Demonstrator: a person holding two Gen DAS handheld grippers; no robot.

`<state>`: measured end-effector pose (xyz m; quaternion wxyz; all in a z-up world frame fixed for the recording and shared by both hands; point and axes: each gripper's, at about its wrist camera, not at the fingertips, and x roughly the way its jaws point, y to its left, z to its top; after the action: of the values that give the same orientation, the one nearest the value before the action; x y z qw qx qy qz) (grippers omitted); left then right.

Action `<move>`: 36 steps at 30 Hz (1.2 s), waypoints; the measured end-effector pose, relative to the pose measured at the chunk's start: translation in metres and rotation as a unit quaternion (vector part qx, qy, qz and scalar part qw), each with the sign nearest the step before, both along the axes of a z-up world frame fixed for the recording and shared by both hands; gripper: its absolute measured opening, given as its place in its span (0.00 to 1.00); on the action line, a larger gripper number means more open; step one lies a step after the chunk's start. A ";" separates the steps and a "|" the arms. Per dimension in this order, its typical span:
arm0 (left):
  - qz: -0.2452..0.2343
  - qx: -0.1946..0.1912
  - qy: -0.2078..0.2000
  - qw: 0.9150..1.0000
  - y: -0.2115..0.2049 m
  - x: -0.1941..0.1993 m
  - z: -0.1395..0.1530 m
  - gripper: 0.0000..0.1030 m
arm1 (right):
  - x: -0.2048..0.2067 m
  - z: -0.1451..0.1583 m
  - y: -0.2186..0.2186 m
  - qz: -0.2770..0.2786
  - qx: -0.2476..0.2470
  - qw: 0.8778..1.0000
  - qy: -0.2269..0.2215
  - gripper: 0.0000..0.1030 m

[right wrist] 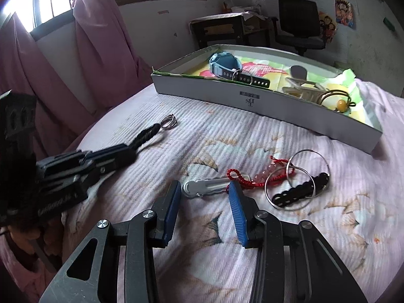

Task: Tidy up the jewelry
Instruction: 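Grasp the black hair tie with the left gripper while the right grasps the silver key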

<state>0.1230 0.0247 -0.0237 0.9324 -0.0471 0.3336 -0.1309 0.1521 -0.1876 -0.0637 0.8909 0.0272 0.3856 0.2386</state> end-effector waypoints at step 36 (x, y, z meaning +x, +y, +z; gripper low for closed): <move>-0.004 -0.010 0.001 1.000 0.002 0.000 0.000 0.10 | 0.006 -0.005 -0.009 -0.049 0.016 0.997 0.054 0.38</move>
<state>0.1226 0.0263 -0.0238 0.9311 -0.0553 0.3331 -0.1381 0.1584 -0.1968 -0.0685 0.8787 0.0728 0.4279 0.1988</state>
